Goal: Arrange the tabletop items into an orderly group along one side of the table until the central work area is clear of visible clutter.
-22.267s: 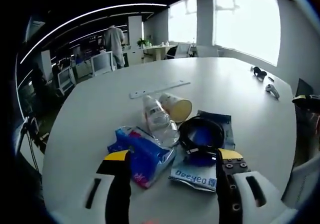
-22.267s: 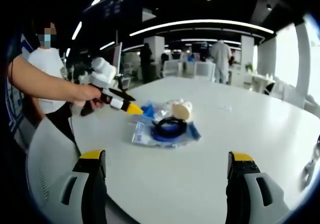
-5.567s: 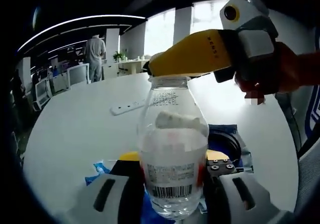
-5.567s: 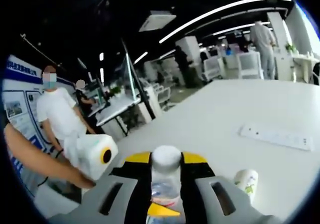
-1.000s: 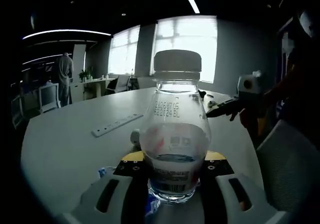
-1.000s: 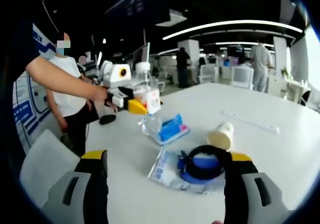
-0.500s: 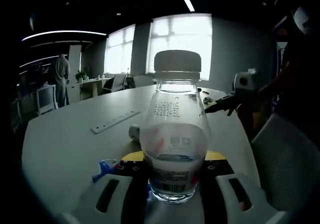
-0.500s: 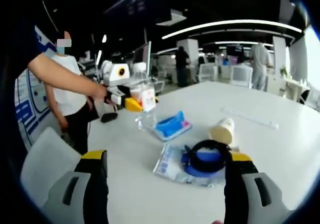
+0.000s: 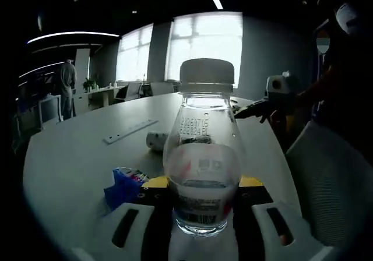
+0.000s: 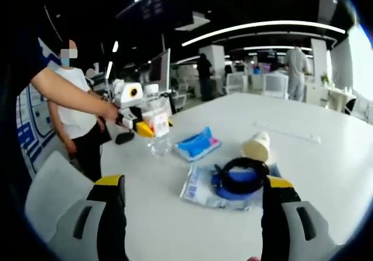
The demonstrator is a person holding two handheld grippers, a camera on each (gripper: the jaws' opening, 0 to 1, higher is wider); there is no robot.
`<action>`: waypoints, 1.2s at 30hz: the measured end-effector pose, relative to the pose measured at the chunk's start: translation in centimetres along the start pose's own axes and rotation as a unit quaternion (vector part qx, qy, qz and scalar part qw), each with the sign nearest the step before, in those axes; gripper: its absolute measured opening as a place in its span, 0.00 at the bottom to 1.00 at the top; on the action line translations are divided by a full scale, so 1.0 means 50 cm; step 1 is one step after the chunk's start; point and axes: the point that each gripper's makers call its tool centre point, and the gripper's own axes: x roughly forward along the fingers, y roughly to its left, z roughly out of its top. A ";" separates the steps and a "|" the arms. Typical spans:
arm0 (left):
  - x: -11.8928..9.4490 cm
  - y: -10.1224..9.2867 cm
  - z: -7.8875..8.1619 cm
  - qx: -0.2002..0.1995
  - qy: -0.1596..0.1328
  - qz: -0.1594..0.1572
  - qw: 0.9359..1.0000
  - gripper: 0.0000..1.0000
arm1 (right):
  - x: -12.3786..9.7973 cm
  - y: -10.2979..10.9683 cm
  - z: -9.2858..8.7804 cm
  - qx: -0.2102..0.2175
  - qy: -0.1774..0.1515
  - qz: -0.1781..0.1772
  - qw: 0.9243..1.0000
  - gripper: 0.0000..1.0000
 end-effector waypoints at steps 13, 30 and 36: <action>-0.025 -0.001 -0.048 0.006 0.017 -0.014 1.000 0.38 | 0.003 0.010 -0.001 0.006 0.001 -0.008 1.000 0.96; -0.023 -0.004 -0.083 0.017 0.022 -0.053 0.998 0.38 | -0.011 -0.003 -0.004 0.013 0.002 -0.025 1.000 0.96; -0.023 0.000 -0.083 0.013 0.022 -0.054 0.998 0.39 | -0.011 -0.005 -0.008 0.021 0.002 -0.028 0.999 0.96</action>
